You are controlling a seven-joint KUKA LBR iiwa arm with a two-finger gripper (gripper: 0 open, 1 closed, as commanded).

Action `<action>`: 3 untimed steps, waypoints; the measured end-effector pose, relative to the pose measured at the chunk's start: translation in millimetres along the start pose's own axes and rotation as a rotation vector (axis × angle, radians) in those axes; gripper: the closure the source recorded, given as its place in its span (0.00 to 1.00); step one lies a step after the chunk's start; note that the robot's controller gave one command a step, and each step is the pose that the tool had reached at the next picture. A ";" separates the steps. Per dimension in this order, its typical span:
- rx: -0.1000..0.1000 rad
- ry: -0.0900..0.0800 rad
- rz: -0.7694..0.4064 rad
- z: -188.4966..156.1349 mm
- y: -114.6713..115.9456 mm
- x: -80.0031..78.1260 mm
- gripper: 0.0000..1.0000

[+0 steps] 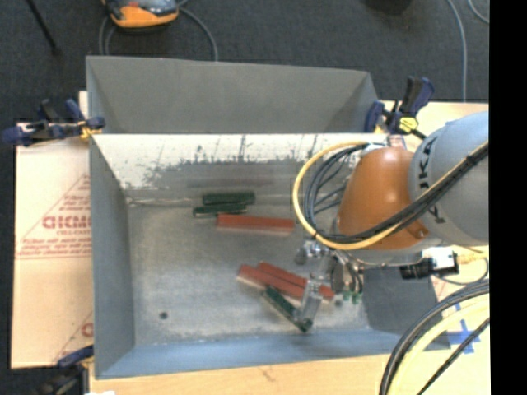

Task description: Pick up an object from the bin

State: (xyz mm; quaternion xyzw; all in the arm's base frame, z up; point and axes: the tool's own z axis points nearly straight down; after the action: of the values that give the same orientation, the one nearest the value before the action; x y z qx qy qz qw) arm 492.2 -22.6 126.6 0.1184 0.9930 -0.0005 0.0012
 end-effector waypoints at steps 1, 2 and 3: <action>-0.002 0.001 0.158 45.1 6.6 -13.7 0.00; -0.002 -0.010 0.174 52.8 10.6 16.0 1.00; -0.002 -0.010 0.174 52.8 10.6 16.0 1.00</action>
Offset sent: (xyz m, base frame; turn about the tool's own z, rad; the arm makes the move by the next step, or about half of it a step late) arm -0.0169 0.0162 -0.0566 0.1765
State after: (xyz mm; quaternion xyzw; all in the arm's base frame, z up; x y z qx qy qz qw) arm 479.3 -8.5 73.8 0.2041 0.9789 0.0001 0.0064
